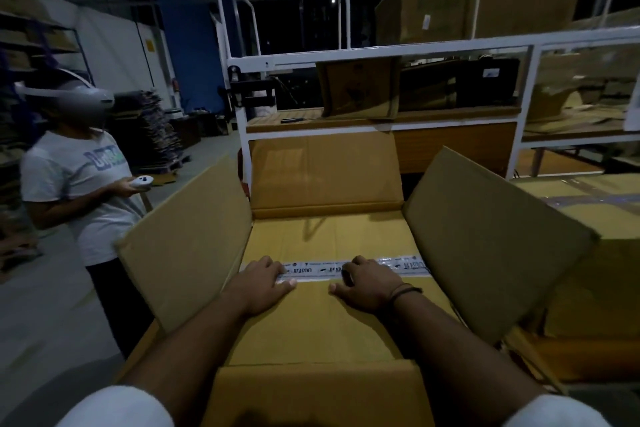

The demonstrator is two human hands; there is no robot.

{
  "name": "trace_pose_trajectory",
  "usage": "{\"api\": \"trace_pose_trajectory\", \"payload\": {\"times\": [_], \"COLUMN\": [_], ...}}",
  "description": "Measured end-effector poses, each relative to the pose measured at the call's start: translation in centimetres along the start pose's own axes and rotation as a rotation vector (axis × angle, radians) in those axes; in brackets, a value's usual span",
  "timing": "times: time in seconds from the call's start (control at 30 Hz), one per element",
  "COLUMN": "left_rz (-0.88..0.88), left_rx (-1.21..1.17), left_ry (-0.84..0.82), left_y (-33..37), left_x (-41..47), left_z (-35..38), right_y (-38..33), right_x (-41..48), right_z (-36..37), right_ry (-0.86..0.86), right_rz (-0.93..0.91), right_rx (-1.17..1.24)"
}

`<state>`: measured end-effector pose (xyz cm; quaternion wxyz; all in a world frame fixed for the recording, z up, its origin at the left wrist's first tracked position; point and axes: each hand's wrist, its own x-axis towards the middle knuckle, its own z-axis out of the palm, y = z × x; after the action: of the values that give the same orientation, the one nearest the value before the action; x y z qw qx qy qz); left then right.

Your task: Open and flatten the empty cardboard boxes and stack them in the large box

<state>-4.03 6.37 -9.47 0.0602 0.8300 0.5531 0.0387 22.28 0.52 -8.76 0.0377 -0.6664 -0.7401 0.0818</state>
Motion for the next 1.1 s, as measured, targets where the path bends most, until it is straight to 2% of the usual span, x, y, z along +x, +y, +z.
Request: {"api": "trace_pose_trajectory", "payload": {"times": [0.1, 0.27, 0.43, 0.53, 0.7, 0.87, 1.1], "left_rz": [-0.035, -0.044, -0.027, -0.003, 0.051, 0.15, 0.172], "left_rx": [0.013, 0.018, 0.014, 0.022, -0.104, -0.015, 0.025], "left_ry": [-0.004, 0.109, 0.302, 0.431, 0.593, 0.597, 0.592], "left_y": [0.5, 1.1, 1.7, 2.7, 5.1, 8.8, 10.4], "left_x": [-0.2, -0.4, -0.8, -1.2, -2.1, -3.6, -7.7], "left_z": [0.8, -0.8, -4.6, -7.3, -10.4, -12.4, -15.1], "right_y": [0.0, 0.1, -0.4, -1.1, -2.3, -3.0, -5.2], "right_x": [-0.1, -0.4, -1.2, -1.9, -3.4, -4.9, -9.8], "right_z": [0.6, -0.4, -3.4, -6.5, -10.6, -12.5, -14.0], "right_ry": [-0.015, 0.092, 0.313, 0.36, 0.431, 0.448, 0.502], "right_rz": [0.014, 0.002, -0.077, -0.109, -0.14, -0.176, -0.162], "right_rx": [0.002, 0.024, -0.003, -0.012, -0.012, -0.051, -0.127]}}
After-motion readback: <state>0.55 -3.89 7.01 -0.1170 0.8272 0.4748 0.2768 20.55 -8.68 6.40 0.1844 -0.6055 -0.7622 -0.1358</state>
